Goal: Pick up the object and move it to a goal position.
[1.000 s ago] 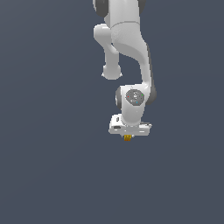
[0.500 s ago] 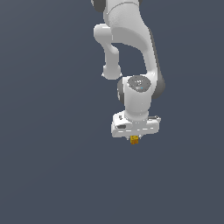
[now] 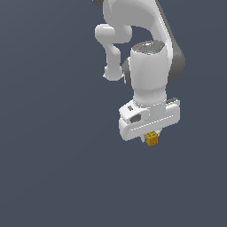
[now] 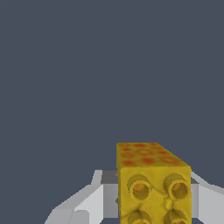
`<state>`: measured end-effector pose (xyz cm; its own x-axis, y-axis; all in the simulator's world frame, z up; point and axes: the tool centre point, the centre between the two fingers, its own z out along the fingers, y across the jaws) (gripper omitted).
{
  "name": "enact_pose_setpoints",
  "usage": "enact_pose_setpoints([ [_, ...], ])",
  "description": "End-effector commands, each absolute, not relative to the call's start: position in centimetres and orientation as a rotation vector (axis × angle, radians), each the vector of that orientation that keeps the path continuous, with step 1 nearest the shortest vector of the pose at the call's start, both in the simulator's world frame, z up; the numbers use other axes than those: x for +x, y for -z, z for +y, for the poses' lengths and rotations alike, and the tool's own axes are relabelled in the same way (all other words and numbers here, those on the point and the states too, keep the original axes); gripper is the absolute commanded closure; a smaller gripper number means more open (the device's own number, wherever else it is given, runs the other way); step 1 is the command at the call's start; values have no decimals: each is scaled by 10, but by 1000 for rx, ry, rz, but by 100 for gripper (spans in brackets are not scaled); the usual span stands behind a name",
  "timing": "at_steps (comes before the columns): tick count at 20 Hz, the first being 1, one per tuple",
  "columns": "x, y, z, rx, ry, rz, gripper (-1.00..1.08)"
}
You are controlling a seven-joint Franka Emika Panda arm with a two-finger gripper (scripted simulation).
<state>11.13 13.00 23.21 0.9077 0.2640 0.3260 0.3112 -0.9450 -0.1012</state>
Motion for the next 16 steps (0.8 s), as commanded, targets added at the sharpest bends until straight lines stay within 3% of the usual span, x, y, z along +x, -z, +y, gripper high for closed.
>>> enact_pose_setpoints([
  [1, 119, -262, 137, -2877, 524, -520, 108],
  [16, 129, -421, 170, -2609, 785, -884, 108],
])
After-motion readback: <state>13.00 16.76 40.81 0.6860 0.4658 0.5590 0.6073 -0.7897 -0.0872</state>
